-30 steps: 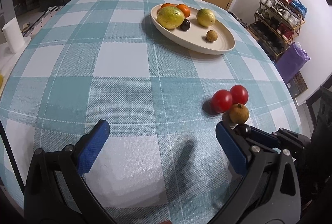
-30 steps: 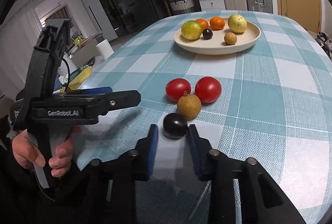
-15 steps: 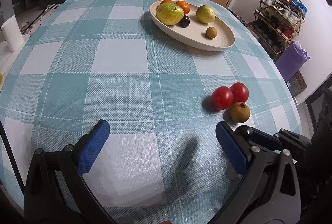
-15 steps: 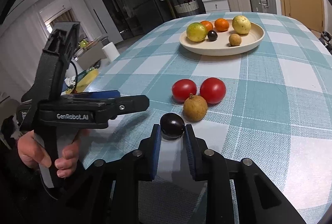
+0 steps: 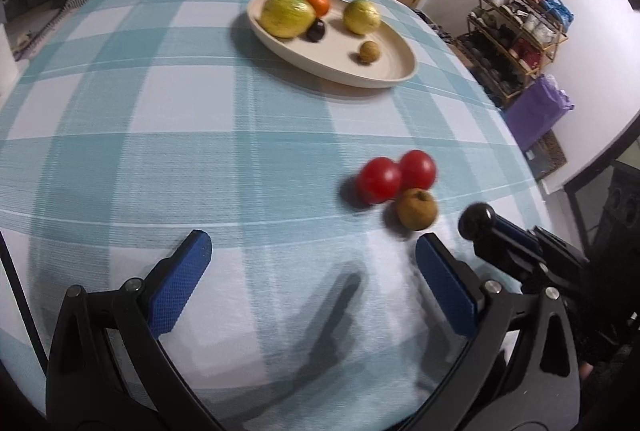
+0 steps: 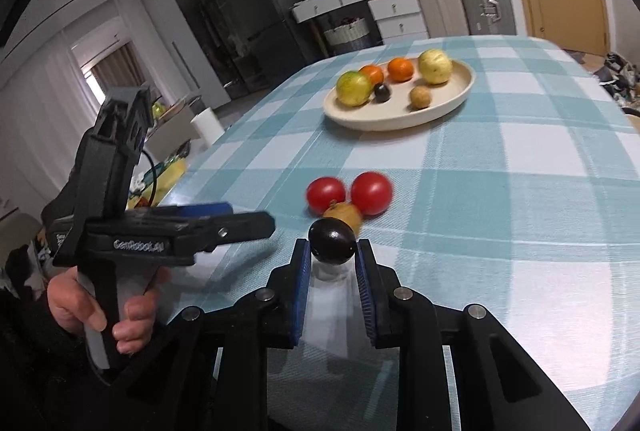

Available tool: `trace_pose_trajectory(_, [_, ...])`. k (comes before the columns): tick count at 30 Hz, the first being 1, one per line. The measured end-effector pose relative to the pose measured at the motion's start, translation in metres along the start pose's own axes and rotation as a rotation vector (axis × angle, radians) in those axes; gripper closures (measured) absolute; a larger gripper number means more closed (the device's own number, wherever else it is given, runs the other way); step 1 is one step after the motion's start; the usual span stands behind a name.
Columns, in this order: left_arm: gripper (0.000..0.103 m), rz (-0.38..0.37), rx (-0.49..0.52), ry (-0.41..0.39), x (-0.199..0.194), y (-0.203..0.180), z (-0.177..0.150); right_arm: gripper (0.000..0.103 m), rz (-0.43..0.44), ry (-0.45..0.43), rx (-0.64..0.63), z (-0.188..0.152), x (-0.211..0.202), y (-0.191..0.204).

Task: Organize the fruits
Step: 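Grasp the second brown pear with the left tool while the right tool holds the plum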

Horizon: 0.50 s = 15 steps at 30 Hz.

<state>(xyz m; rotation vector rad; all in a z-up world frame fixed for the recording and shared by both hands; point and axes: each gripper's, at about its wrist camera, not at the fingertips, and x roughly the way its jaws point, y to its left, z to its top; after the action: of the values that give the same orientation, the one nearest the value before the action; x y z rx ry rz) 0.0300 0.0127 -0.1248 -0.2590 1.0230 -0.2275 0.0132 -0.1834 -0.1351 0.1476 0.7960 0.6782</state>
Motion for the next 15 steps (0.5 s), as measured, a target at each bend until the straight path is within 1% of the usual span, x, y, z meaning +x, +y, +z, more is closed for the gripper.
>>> trace_pose_trajectory(3, [0.002,-0.018,0.007,0.007,0.001,-0.012,0.002,0.079,-0.014,-0.025,0.015,0.003,-0.007,-0.007])
trace_pose_trajectory(9, [0.002,-0.056,0.055,0.018,0.006,-0.041,0.007,0.079,-0.048,-0.051,0.057,0.010,-0.016,-0.026])
trace_pose_trajectory(10, [0.003,-0.056,0.057,0.022,0.009,-0.045,0.008,0.079,-0.050,-0.057,0.068,0.010,-0.018,-0.030])
trace_pose_trajectory(12, [0.012,-0.067,0.054,0.029,0.013,-0.049,0.009,0.079,-0.052,-0.067,0.077,0.010,-0.020,-0.035])
trace_pose_trajectory(13, [0.018,-0.076,0.040,0.042,0.018,-0.050,0.011,0.079,-0.054,-0.070,0.079,0.010,-0.022,-0.037])
trace_pose_trajectory(14, [0.021,-0.080,0.028,0.053,0.021,-0.050,0.012,0.079,-0.056,-0.075,0.082,0.010,-0.023,-0.039])
trace_pose_trajectory(15, [0.022,-0.084,0.017,0.062,0.024,-0.050,0.013,0.079,-0.056,-0.077,0.085,0.010,-0.024,-0.040])
